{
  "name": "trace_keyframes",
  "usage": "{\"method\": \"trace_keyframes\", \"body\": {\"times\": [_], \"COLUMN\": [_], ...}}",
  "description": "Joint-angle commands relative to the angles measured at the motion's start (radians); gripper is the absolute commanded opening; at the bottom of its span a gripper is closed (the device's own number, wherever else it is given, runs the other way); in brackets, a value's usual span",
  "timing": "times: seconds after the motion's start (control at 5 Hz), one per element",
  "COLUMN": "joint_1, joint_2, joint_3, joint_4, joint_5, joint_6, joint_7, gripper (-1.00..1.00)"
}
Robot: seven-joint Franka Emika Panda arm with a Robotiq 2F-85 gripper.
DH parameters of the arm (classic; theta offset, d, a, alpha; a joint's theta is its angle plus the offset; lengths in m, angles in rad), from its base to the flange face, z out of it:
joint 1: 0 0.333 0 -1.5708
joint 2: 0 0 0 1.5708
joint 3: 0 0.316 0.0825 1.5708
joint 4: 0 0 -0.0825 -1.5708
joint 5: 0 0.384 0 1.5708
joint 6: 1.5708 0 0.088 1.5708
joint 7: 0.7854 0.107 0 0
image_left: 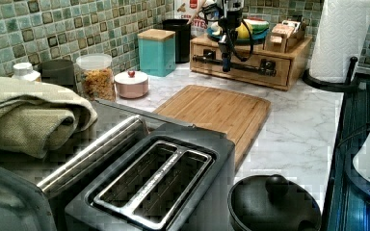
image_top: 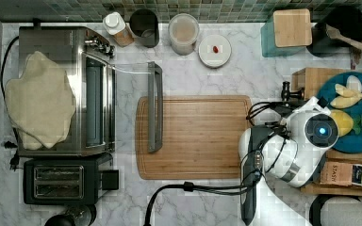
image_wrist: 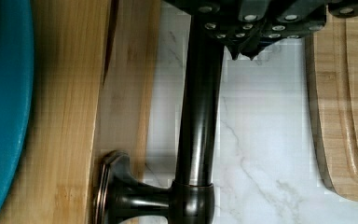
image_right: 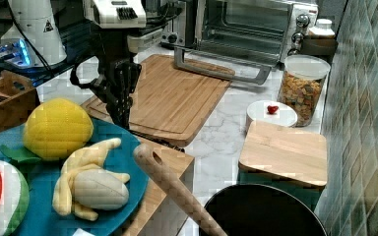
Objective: Close the drawer.
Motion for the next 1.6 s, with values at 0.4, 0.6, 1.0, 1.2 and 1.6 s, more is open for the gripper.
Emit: {"method": "trace_keyframes", "body": {"times": [0.4, 0.6, 1.0, 1.2, 1.6], "joint_1": [-0.144, -0.145, -0.134, -0.133, -0.157], "joint_2": [-0.011, -0.011, -0.011, -0.010, -0.012], "joint_3": [-0.156, -0.156, -0.167, -0.168, -0.143], "joint_4": [0.131, 0.131, 0.131, 0.131, 0.131], "joint_5": [-0.028, -0.028, -0.023, -0.022, -0.034], "joint_6": [0.022, 0.022, 0.022, 0.022, 0.021], "joint_7": [-0.009, -0.009, -0.013, -0.013, -0.005], "gripper": [-1.00, -1.00, -1.00, -1.00, -1.00]}}
